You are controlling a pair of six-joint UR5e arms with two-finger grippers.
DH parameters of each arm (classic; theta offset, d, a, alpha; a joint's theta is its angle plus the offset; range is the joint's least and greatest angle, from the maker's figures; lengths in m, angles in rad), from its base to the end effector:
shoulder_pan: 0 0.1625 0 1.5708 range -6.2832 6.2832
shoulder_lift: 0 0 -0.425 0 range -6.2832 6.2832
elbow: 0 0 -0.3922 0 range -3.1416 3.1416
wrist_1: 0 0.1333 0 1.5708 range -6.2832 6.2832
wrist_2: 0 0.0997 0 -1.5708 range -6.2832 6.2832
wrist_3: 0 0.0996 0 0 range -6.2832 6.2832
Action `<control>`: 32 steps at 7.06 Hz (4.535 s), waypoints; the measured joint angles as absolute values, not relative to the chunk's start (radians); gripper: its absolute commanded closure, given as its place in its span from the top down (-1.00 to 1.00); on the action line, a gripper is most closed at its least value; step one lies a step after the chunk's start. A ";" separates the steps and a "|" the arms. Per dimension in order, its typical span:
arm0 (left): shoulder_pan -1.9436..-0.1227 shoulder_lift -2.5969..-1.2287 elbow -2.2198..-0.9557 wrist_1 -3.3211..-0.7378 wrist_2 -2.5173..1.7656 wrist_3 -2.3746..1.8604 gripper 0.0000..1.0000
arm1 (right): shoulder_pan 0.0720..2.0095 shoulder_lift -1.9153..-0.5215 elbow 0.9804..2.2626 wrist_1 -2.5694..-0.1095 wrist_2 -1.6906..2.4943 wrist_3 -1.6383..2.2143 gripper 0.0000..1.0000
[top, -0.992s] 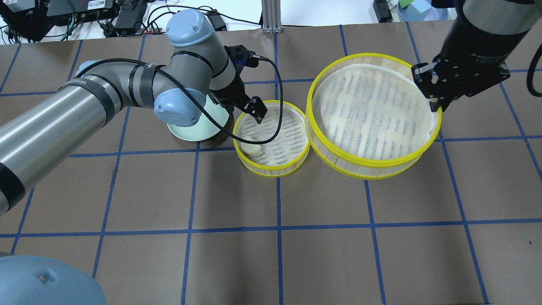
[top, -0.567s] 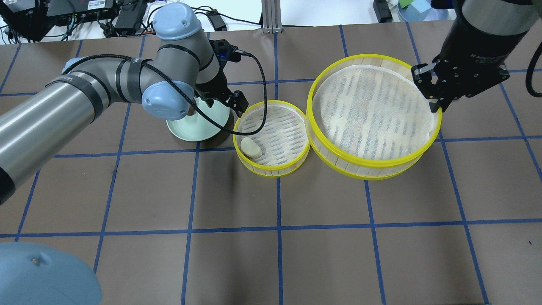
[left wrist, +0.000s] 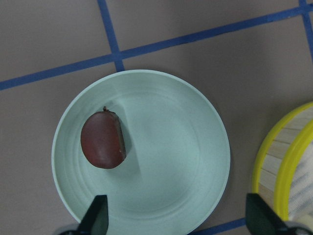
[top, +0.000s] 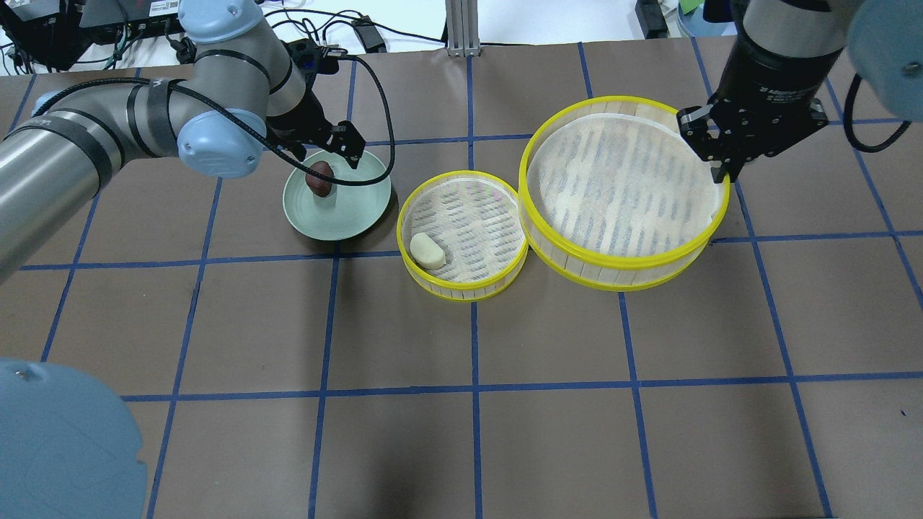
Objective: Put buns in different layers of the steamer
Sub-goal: 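Move left gripper to the red bun while right gripper restacks the top tier, then grasp the dark red bun with left gripper and lift it from the plate, then place the red bun into the top steamer tier while right gripper withdraws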
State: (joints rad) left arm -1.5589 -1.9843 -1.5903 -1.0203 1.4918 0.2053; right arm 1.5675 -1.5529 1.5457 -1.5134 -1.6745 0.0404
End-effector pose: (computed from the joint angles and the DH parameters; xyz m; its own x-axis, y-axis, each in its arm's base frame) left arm -0.1336 -0.6391 0.3002 -0.9784 0.1999 0.0528 0.1917 0.9727 -0.1307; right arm 0.1214 -0.4948 0.4863 -0.9937 0.0384 0.1053 0.0435 0.9980 0.0460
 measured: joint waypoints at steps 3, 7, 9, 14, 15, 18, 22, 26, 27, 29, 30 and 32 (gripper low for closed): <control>-1.524 -2.038 -1.582 -0.980 1.494 0.137 1.00 | 1.733 -1.358 1.544 -1.737 -1.674 0.237 -1.00; -1.521 -2.134 -1.579 -0.936 1.539 0.091 1.00 | 1.840 -1.205 1.535 -1.880 -1.675 0.391 -1.00; -1.521 -2.161 -1.580 -0.889 1.549 0.129 0.82 | 1.854 -1.188 1.535 -1.883 -1.675 0.396 -1.00; -1.521 -2.183 -1.579 -0.870 1.551 0.153 -1.00 | 1.865 -1.172 1.546 -1.884 -1.675 0.397 -1.00; -1.521 -2.178 -1.578 -0.870 1.551 0.154 -1.00 | 1.865 -1.169 1.546 -1.885 -1.675 0.395 -1.00; -1.501 -2.105 -1.573 -0.897 1.549 0.160 -1.00 | 1.866 -1.165 1.548 -1.894 -1.675 0.391 -0.99; -1.498 -1.972 -1.571 -1.010 1.546 0.153 -1.00 | 1.866 -1.163 1.565 -1.938 -1.675 0.389 -0.98; -1.503 -1.876 -1.572 -1.136 1.543 0.143 -1.00 | 1.866 -1.164 1.586 -1.946 -1.682 0.384 -0.77; -1.503 -1.870 -1.572 -1.145 1.542 0.143 -1.00 | 1.866 -1.164 1.587 -1.945 -1.682 0.384 0.48; -1.504 -1.859 -1.572 -1.155 1.542 0.144 -1.00 | 1.866 -1.165 1.587 -1.939 -1.678 0.382 1.00; -1.507 -1.852 -1.572 -1.160 1.541 0.143 -1.00 | 1.865 -1.168 1.583 -1.937 -1.677 0.376 1.00; -1.535 -1.837 -1.572 -1.180 1.543 0.125 -1.00 | 1.853 -1.221 1.563 -1.934 -1.675 0.358 1.00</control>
